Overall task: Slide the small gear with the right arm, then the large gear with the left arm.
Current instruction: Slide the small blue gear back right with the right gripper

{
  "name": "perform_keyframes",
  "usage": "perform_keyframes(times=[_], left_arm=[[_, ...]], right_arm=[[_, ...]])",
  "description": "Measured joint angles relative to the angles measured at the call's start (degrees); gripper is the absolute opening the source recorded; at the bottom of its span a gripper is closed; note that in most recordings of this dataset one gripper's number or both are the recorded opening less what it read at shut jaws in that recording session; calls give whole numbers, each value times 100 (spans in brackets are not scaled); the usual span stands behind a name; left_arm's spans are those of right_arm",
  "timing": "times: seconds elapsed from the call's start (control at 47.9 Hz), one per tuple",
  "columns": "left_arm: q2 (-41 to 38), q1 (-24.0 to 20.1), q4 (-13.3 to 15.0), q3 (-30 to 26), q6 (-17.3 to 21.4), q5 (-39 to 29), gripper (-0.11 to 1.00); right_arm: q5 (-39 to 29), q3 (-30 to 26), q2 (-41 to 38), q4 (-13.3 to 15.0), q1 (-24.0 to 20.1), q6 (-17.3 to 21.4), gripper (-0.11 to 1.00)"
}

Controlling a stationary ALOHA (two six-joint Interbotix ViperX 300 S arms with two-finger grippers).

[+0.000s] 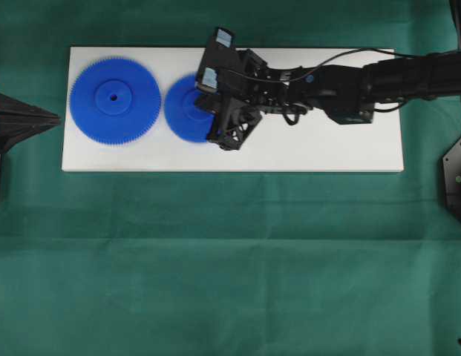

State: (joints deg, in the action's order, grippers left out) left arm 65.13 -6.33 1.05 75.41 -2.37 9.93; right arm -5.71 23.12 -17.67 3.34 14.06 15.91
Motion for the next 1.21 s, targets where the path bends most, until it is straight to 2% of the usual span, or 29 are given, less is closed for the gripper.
perform_keyframes(times=[0.209, 0.376, 0.563, 0.73, 1.022, 1.21], left_arm=[[9, -9, 0, 0, -9, 0, 0], [0, 0, 9, -9, -44, 0, 0], [0, 0, 9, -18, -343, 0, 0], [-18, -9, 9, -18, -378, 9, 0], [-352, 0, 9, -62, -378, 158, 0], [-554, 0, 18, -123, -378, 211, 0]], right_arm=[[132, 694, 475, 9, 0, 0, 51], [492, 1424, 888, 9, 44, 44, 51], [958, 2294, 1362, 9, 211, 220, 51], [1336, 3067, 1846, 9, 439, 272, 51], [1406, 4078, 2733, -26, 677, 316, 51], [1406, 4588, 3261, -114, 765, 483, 51]])
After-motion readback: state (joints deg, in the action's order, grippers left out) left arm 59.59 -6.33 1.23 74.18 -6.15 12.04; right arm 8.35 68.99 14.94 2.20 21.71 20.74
